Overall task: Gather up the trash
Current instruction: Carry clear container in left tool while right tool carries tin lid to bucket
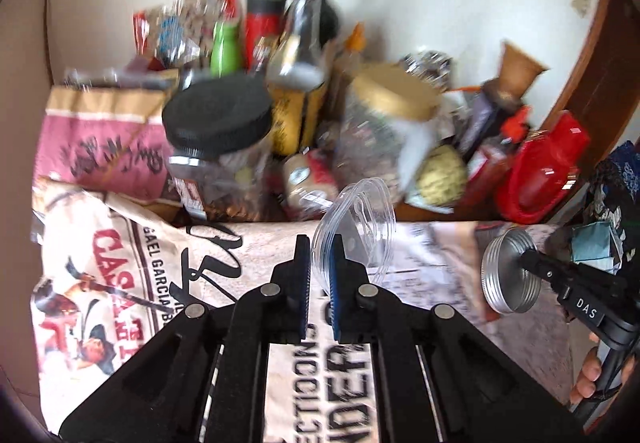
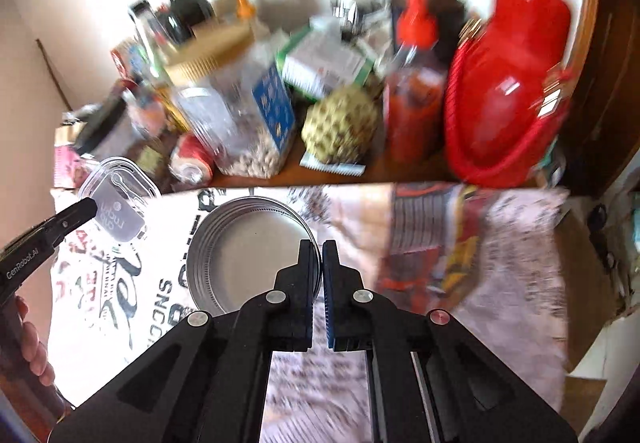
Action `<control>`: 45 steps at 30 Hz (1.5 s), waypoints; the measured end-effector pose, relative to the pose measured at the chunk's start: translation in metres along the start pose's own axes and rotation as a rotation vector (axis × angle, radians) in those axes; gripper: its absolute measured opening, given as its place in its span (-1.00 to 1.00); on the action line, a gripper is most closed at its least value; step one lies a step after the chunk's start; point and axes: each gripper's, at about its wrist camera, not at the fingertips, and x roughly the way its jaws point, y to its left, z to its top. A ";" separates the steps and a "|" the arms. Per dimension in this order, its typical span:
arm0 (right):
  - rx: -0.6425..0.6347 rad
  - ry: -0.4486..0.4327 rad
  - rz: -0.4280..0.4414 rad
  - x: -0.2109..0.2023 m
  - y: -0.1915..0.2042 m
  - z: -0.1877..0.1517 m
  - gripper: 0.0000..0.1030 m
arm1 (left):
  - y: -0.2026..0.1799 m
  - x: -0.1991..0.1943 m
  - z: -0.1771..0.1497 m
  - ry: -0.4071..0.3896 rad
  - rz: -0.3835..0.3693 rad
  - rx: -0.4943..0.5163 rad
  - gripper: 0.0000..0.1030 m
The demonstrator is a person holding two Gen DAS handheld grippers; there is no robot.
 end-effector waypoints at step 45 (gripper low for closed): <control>-0.050 -0.311 0.051 -0.343 0.034 -0.259 -0.92 | -0.104 -0.420 -0.263 -0.317 -0.085 0.078 -0.86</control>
